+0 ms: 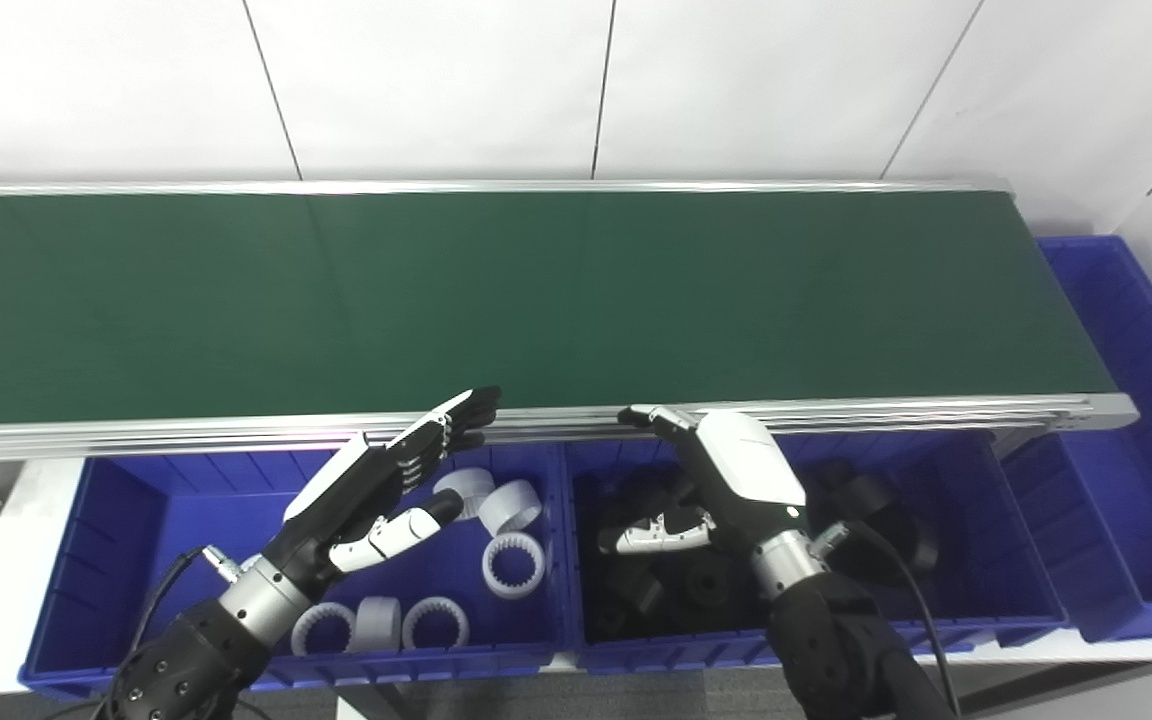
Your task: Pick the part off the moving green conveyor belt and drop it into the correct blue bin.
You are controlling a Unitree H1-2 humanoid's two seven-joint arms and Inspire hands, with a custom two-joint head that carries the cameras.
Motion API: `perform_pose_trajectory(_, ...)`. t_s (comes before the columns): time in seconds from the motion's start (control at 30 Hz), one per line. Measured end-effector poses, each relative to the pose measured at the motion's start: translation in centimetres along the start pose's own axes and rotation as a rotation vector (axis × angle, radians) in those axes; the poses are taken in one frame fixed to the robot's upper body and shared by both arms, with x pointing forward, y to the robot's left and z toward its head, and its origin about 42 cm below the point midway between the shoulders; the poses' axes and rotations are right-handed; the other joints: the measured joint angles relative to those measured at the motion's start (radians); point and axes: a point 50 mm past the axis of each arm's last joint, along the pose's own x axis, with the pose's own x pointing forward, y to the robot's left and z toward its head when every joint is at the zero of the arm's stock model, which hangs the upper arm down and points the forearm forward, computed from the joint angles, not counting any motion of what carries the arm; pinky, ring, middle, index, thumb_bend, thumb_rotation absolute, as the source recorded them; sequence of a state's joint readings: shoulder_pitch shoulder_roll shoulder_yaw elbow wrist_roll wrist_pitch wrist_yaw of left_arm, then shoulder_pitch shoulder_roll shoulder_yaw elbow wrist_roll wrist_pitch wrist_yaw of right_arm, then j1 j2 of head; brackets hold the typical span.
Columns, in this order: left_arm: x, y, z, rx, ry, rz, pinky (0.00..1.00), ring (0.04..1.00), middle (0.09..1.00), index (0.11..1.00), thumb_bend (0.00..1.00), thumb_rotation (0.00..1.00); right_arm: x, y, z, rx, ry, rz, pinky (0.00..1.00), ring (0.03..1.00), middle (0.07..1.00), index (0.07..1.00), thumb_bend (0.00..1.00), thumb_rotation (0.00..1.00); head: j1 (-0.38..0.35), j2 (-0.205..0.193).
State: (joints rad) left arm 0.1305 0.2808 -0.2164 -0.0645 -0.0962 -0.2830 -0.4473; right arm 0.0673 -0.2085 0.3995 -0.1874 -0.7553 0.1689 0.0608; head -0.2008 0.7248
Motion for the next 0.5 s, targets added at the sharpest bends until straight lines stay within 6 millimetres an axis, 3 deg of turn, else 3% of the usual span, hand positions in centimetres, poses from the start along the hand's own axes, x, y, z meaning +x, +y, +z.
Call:
perform_pose_trajectory(0.03,-0.1,-0.1,-0.3,0.004,-0.003,-0.002,0.92,0.959,0.966,0.949,0.33,0.77,-0.4,0.3,-0.1,0.088,-0.021,-0.001,0.68,0.76,0.797,0.789,0.51,0.52,0.0,-0.001)
perform_pose_trajectory(0.07,-0.2,-0.2,-0.5,0.004,-0.001,-0.001,0.92,0.958,0.964,0.948,0.33,0.76,-0.9,0.7,-0.2,0.148,-0.035,-0.006,0.7,0.782,0.818,0.803,0.5,0.69,-0.018,-0.104)
perform_pose_trajectory(0.1,-0.4,-0.3,-0.9,0.006,-0.005,0.0,0.91,0.952,0.958,0.939,0.33,0.73,-1.3,1.1,-0.2,0.202,-0.051,-0.007,0.74,0.812,0.846,0.825,0.51,0.83,-0.019,-0.105)
perform_pose_trajectory(0.13,-0.7,-0.3,-1.5,0.006,0.001,0.001,0.91,0.949,0.955,0.935,0.33,0.71,-1.7,1.7,-0.2,0.254,-0.068,-0.003,0.76,0.826,0.859,0.836,0.51,0.88,-0.019,-0.105)
perform_pose_trajectory(0.17,-1.0,-0.4,-2.2,0.005,0.015,0.002,0.9,0.947,0.953,0.932,0.33,0.69,-2.2,2.4,-0.2,0.296,-0.086,0.005,0.77,0.834,0.867,0.843,0.51,0.91,-0.026,-0.161)
perform_pose_trajectory(0.3,-1.9,-0.9,-3.6,0.012,0.053,0.002,0.88,0.934,0.939,0.911,0.32,0.64,-3.9,4.9,-0.6,0.418,-0.123,0.031,0.84,0.895,0.916,0.896,0.51,1.0,-0.028,-0.176)
perform_pose_trajectory(0.5,-1.2,-0.7,-3.2,0.019,0.029,0.009,0.88,0.935,0.944,0.92,0.3,0.62,-3.5,3.7,-0.4,0.46,-0.196,-0.042,0.88,0.925,0.955,0.938,0.52,1.0,-0.022,-0.148)
